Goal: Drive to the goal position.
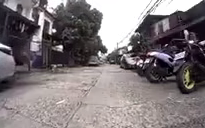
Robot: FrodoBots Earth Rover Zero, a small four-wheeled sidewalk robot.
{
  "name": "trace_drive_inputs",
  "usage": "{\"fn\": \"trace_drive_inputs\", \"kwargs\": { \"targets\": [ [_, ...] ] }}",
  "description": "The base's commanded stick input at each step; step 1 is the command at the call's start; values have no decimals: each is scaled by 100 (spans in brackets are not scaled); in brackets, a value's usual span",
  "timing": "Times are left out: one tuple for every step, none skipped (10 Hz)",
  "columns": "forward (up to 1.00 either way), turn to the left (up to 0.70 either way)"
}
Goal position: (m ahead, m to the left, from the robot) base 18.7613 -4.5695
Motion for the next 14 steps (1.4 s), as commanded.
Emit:
{"fn": "trace_drive_inputs", "kwargs": {
  "targets": [
    [100,0],
    [100,0],
    [100,0],
    [100,0],
    [100,0],
    [100,0],
    [100,0],
    [100,0],
    [100,0],
    [100,0],
    [100,0],
    [100,0],
    [100,0],
    [100,0]
  ]
}}
